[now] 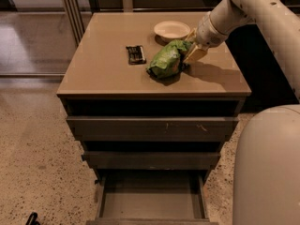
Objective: Place green rice chip bag into bottom drawer
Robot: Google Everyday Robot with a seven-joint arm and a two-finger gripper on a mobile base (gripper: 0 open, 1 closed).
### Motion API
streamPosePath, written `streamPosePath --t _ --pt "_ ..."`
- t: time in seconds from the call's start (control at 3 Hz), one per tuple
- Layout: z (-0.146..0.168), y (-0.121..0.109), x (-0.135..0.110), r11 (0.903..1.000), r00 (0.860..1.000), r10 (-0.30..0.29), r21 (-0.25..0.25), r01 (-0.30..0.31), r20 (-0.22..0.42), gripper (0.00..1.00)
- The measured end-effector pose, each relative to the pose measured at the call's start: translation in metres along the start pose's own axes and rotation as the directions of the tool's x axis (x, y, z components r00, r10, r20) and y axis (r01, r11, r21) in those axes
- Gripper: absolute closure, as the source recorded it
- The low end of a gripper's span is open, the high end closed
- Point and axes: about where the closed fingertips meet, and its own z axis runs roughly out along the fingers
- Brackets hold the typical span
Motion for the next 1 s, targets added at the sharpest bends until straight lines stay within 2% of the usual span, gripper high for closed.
streamPosePath --t 0.33,0.67,1.0 --pt "-0.03 -0.001 -0.017 0.9982 0.997 -0.059 0.007 0.059 0.042 1.0" --pt "-0.085 0.014 -0.035 0.9872 0.983 -0.159 0.004 0.159 0.093 1.0" --pt "-0.129 0.043 -0.038 0.9835 0.976 -0.181 0.021 0.18 0.123 1.0"
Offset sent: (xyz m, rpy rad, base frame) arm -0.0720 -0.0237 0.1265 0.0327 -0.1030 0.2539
